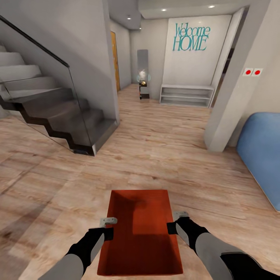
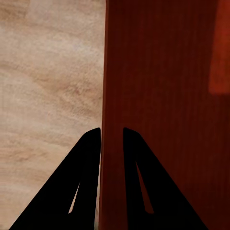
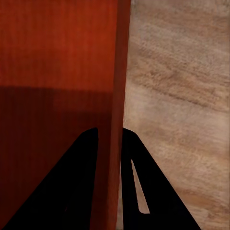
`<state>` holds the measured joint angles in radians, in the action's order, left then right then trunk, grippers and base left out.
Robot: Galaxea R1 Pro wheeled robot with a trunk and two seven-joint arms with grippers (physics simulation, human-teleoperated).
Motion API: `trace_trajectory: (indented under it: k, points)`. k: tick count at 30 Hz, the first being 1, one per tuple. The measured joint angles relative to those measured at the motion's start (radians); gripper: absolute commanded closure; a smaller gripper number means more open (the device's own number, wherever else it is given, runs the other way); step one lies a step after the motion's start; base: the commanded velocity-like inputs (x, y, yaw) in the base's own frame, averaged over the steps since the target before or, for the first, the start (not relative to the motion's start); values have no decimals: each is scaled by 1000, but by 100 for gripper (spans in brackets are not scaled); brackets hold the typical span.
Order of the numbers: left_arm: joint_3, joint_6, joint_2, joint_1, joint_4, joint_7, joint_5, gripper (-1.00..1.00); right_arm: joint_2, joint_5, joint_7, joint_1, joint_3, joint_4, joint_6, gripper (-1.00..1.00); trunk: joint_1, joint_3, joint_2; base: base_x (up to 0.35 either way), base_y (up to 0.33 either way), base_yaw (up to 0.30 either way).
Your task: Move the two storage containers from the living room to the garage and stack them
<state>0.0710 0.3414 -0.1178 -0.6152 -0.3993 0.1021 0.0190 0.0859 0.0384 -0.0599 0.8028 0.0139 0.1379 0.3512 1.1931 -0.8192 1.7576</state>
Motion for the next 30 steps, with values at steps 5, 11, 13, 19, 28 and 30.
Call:
trace_trajectory:
  k: [5, 11, 13, 19, 28, 30]
  points:
    - [0, 0, 0, 0, 0, 0, 0, 100, 0, 0, 0, 0, 0, 0, 0, 100, 0, 0, 0, 346, 118, 0]
    - [0, -1, 0, 0, 0, 0, 0, 100, 0, 0, 0, 0, 1, 0, 0, 100, 0, 0, 0, 346, 118, 0]
    - [0, -2, 0, 1, 0, 0, 0, 100, 0, -1, 0, 0, 2, 1, 0, 100, 0, 0, 0, 346, 116, 0]
    - [0, -2, -1, 0, 0, 1, -1, 100, -1, -1, 1, 0, 2, 1, 0, 100, 0, 0, 0, 347, 68, 0]
    - [0, -3, -2, 0, 0, 2, -1, 100, -2, -1, 2, 0, 2, 2, 0, 100, 0, 0, 0, 348, 7, -67]
    - [0, -4, -2, 0, 1, 2, -1, 100, -2, 0, 2, 0, 2, 2, 0, 100, 0, 0, 0, 348, 1, -211]
